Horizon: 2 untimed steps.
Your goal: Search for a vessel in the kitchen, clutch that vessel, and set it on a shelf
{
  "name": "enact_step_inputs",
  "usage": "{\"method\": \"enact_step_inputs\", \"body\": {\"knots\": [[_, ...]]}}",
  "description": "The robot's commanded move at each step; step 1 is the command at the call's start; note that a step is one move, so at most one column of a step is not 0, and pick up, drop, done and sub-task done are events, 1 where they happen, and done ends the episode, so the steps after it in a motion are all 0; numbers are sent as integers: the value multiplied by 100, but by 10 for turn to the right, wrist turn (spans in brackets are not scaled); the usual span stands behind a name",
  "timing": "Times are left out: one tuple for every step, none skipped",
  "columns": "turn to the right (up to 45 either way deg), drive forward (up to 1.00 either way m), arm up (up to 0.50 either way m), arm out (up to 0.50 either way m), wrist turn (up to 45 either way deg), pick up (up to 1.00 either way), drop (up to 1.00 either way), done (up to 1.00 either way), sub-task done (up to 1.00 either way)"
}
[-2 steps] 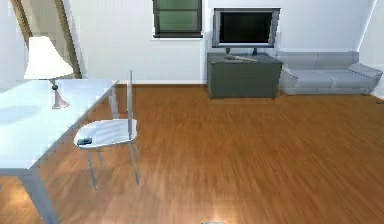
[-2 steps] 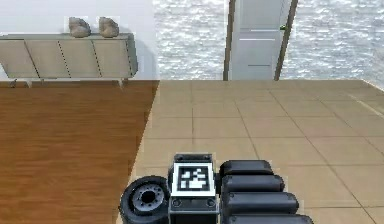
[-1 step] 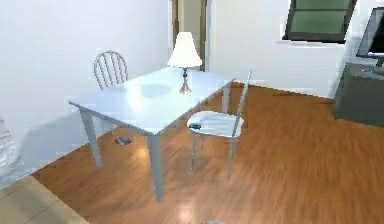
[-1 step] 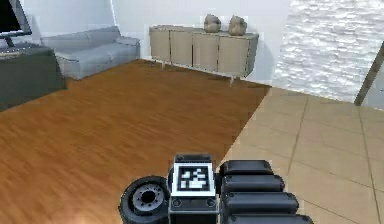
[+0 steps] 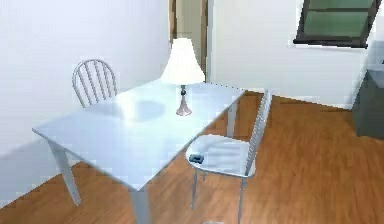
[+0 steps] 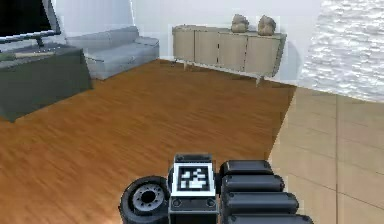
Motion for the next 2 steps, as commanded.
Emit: {"method": "enact_step_inputs", "body": {"knots": [[-450, 0, 0, 0, 0, 0, 0, 0, 0], [-180, 0, 0, 0, 0, 0, 0, 0, 0]]}}
